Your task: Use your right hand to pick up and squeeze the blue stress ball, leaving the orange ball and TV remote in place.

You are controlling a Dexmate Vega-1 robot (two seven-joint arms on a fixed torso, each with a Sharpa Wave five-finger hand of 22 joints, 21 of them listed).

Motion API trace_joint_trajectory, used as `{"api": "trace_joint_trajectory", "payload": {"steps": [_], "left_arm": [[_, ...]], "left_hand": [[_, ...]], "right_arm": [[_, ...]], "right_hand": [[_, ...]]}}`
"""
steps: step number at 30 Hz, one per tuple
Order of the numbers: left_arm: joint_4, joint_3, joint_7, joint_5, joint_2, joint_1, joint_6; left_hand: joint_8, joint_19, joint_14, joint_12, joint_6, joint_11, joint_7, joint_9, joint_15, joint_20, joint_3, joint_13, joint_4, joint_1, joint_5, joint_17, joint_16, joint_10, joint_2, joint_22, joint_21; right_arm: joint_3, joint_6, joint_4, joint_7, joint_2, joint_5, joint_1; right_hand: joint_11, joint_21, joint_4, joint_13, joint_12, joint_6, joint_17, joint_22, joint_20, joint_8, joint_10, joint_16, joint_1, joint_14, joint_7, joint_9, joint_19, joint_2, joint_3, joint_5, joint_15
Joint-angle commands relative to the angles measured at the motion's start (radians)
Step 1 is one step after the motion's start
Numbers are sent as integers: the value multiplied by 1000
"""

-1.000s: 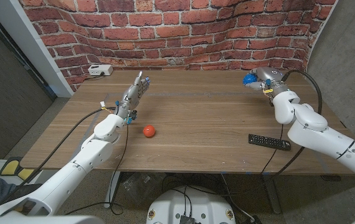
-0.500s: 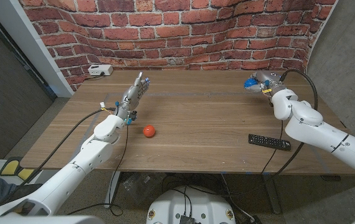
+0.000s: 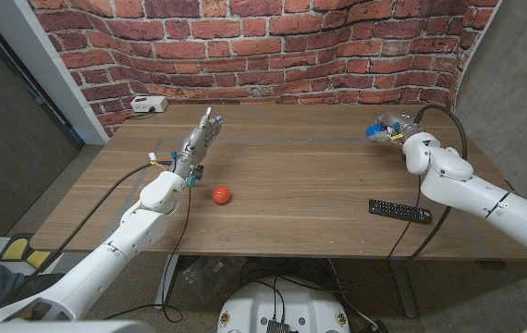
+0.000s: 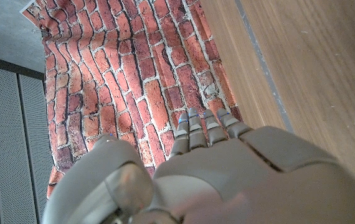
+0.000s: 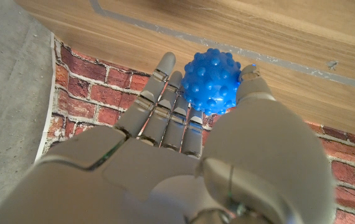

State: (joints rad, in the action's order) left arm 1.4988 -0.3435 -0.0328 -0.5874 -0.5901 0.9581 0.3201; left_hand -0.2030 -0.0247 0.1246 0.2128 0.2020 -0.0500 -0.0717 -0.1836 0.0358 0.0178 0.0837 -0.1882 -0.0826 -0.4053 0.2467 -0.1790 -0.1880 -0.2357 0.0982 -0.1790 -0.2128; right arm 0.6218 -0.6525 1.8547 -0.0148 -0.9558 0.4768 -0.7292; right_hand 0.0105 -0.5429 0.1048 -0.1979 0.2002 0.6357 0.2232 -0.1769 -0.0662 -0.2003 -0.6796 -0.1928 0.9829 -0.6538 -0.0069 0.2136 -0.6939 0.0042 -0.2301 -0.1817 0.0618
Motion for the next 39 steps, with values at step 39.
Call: {"api": "trace_joint_trajectory", "payload": {"steps": [39], "left_arm": [[11,-1,-4,0,-4,10,-7]], "left_hand": [[1,-3,11,-4,7,1,-6,-5,-2,3,9,-6,4,-15,-10,-5,-1,-8,2,-4,5]], "right_arm": [[158,-35,-215,-87,86,-17,139]], "right_hand": [[12,20,-1,-3,0,-44,-3,-2,-94,8,40,-2,-24,37,8,0,23,0,5,-4,18]]}}
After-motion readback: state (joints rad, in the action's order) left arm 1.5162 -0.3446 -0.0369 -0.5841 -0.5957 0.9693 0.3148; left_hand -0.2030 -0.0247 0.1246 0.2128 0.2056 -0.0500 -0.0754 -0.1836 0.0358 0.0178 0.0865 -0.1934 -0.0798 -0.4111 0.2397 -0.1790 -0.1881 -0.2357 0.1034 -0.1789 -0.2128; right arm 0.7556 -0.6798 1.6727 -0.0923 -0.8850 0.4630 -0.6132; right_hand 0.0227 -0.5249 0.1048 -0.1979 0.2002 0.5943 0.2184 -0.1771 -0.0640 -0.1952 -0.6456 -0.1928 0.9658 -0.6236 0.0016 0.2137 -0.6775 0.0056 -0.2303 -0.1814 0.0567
